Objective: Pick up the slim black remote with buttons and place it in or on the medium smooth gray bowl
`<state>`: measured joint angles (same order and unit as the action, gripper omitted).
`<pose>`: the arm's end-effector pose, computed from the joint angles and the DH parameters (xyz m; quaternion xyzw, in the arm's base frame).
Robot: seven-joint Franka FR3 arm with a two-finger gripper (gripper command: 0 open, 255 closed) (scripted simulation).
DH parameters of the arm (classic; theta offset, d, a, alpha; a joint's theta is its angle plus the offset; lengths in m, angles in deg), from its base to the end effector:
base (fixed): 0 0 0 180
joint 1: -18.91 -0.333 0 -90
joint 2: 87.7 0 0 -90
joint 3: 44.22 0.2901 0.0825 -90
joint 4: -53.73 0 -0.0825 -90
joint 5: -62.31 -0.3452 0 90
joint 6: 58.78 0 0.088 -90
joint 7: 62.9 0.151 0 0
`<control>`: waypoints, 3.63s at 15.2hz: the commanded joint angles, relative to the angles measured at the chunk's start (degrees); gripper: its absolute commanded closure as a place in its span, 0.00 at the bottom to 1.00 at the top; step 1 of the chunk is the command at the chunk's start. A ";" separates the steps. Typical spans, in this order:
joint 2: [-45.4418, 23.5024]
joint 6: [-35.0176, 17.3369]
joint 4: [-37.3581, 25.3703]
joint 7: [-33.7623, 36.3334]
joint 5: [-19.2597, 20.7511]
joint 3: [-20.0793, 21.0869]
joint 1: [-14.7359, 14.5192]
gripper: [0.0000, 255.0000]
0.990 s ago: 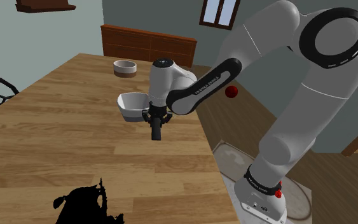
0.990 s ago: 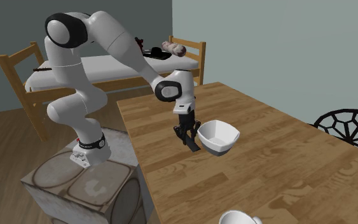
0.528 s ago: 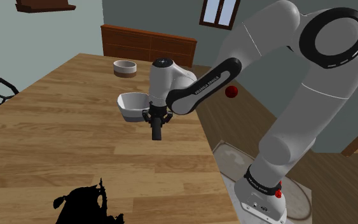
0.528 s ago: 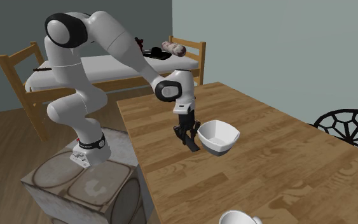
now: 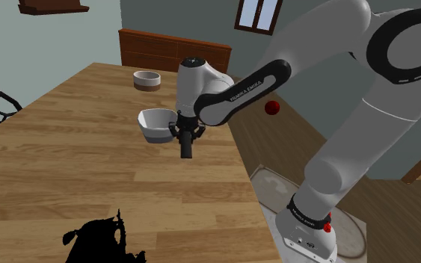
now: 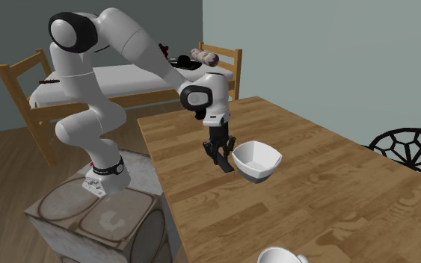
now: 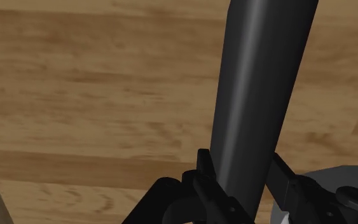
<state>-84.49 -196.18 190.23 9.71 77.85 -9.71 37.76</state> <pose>0.4587 0.1168 0.3030 0.9153 -0.3864 0.0976 0.0589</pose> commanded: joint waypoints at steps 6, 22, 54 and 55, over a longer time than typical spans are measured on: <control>4.04 4.99 -2.10 -3.91 -4.41 -0.52 -0.62 1.00; 10.20 16.88 -9.27 -9.62 -9.67 -2.40 -1.61 1.00; -23.10 18.28 -36.36 1.48 10.80 -1.92 -4.00 1.00; -23.12 18.24 -36.34 1.48 10.81 -1.93 -3.99 0.00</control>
<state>-107.58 -177.93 153.85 11.18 88.66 -11.63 33.78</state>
